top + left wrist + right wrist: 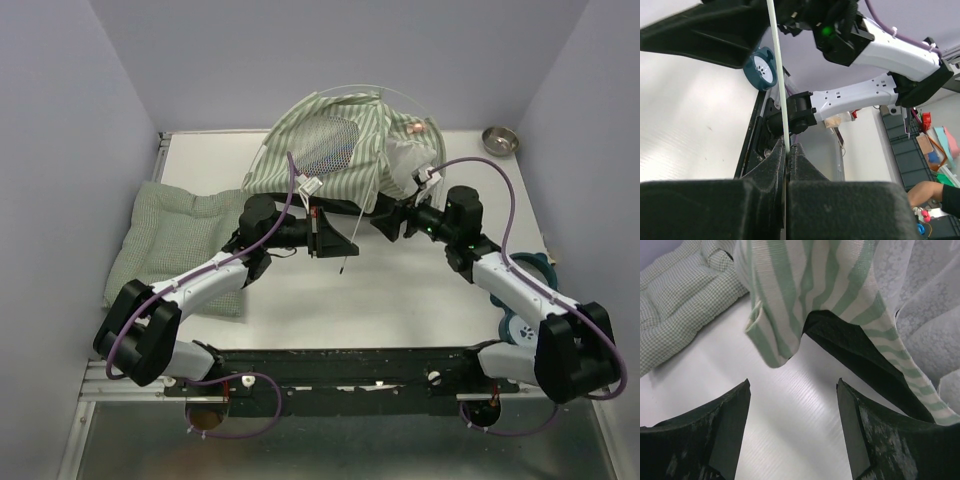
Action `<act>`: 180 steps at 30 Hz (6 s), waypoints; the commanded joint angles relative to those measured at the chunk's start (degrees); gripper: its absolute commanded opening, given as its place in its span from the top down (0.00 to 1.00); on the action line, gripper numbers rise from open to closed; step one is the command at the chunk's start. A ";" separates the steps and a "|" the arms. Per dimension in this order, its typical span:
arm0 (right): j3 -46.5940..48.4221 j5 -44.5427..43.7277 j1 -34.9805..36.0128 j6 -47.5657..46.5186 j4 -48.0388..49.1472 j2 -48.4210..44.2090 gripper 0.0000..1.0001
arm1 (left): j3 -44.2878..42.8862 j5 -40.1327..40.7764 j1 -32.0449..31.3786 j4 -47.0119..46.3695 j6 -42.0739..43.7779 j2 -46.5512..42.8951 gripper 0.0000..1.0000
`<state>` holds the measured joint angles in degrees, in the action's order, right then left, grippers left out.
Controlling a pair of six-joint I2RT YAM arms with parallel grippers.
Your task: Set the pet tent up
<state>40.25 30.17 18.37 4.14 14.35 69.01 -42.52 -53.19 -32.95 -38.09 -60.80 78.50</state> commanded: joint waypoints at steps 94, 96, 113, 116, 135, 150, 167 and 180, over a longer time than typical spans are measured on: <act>5.65 16.06 1.32 -9.60 15.75 11.15 0.25 | -16.89 12.50 10.89 -9.55 2.09 14.67 1.00; 2.04 13.35 1.40 -7.32 26.47 11.58 0.21 | -16.98 12.06 10.89 -9.64 1.47 14.58 1.00; 10.72 11.40 3.43 -6.96 46.82 33.02 0.18 | -20.40 8.46 12.21 -5.07 0.06 12.99 1.00; 13.53 13.15 3.51 -6.43 47.52 35.66 0.22 | -20.93 8.37 12.47 -3.67 0.15 12.73 1.00; 9.77 17.46 5.62 -0.98 48.84 32.86 0.99 | -24.71 11.35 13.79 8.36 12.35 11.42 1.00; 7.30 18.96 5.89 0.17 45.42 28.72 0.99 | -24.63 16.89 14.40 15.94 21.33 9.48 1.00; 7.04 20.98 6.59 0.17 46.82 28.02 0.99 | -25.24 18.65 13.79 18.49 23.62 10.53 1.00; 5.72 21.94 7.64 -3.53 46.12 27.49 0.99 | -25.59 19.96 13.35 19.54 22.12 11.15 1.00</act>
<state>47.11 48.99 25.19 2.48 59.90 98.65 -66.76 -38.92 -20.27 -20.05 -39.35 88.31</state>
